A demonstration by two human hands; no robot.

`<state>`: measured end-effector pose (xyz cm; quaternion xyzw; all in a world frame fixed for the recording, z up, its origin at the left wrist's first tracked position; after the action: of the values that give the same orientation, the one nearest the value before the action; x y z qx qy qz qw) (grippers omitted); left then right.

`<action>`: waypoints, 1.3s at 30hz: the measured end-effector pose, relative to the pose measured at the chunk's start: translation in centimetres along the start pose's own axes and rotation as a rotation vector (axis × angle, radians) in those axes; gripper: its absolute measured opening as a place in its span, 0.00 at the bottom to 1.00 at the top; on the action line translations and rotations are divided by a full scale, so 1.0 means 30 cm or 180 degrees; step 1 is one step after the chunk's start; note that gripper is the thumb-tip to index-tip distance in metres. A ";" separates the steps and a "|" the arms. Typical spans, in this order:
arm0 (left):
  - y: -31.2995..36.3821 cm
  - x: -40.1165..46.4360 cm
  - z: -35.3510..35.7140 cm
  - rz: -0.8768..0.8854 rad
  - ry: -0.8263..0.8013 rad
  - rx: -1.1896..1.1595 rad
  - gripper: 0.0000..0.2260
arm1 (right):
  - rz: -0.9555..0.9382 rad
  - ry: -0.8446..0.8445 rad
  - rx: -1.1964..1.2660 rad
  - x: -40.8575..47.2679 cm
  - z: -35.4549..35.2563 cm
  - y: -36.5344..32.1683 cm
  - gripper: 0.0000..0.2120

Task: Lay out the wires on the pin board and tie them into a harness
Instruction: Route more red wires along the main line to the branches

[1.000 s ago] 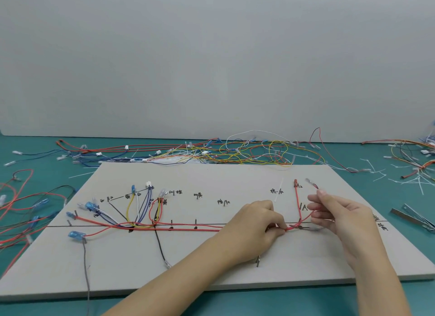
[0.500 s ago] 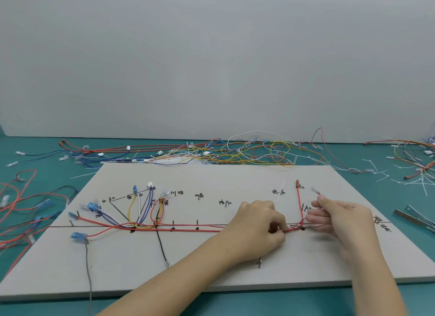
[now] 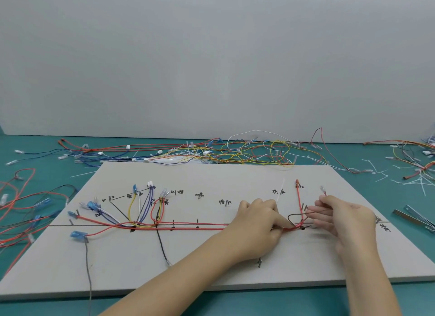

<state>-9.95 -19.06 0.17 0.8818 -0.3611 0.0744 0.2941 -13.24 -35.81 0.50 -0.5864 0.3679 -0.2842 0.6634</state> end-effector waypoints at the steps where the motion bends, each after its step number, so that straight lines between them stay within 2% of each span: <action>1: 0.002 0.003 -0.001 0.0000 -0.0043 0.0063 0.18 | 0.0024 0.0013 0.0014 0.002 0.002 0.002 0.07; 9: 0.009 0.025 0.007 -0.0158 -0.0253 0.0212 0.23 | 0.0206 -0.0013 -0.0185 0.021 0.029 0.026 0.06; 14: 0.005 0.026 0.020 -0.0367 -0.0140 -0.0033 0.15 | 0.0171 -0.0153 -0.0240 0.017 0.064 0.017 0.06; 16: 0.004 0.037 0.027 -0.0509 0.0110 -0.0084 0.12 | 0.0151 -0.0206 -0.0332 0.014 0.080 0.008 0.06; 21: -0.003 0.062 0.016 -0.0733 0.0994 -0.0118 0.13 | 0.0211 -0.0317 -0.0500 0.005 0.111 -0.003 0.04; 25: 0.025 0.082 -0.007 -0.0762 0.0958 -0.1043 0.04 | 0.0192 -0.0320 -0.0682 0.013 0.110 -0.002 0.05; 26: 0.034 0.085 -0.018 -0.0882 0.0863 -0.1411 0.06 | 0.0194 -0.0346 -0.0701 0.012 0.111 -0.003 0.05; 29: 0.037 0.096 -0.036 -0.1708 0.0663 -0.3237 0.14 | 0.0277 -0.0462 -0.0694 0.017 0.112 -0.011 0.11; 31: 0.030 0.099 -0.042 -0.2269 0.0591 -0.4159 0.15 | 0.0498 -0.0560 -0.0650 0.019 0.110 -0.016 0.14; 33: -0.003 0.106 -0.064 -0.2501 0.0726 -0.4344 0.14 | 0.0568 -0.0646 -0.0701 0.014 0.107 -0.019 0.14; 39: -0.121 0.130 -0.131 -0.2832 0.1049 -0.4443 0.14 | 0.0065 -0.0791 -0.0887 0.008 0.104 -0.010 0.05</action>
<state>-4.32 -17.06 3.03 0.5356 0.1044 -0.1609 0.8224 -10.53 -34.28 0.90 -0.6994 0.3250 -0.1490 0.6189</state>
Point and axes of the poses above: each hand's wrist, its own x-axis towards the middle knuckle, its own z-axis out of the palm, y = z × x, the point moved 4 cm from there along x, towards the middle knuckle, and after that the axes turned 11 degrees about y, right-handed, at the moved point
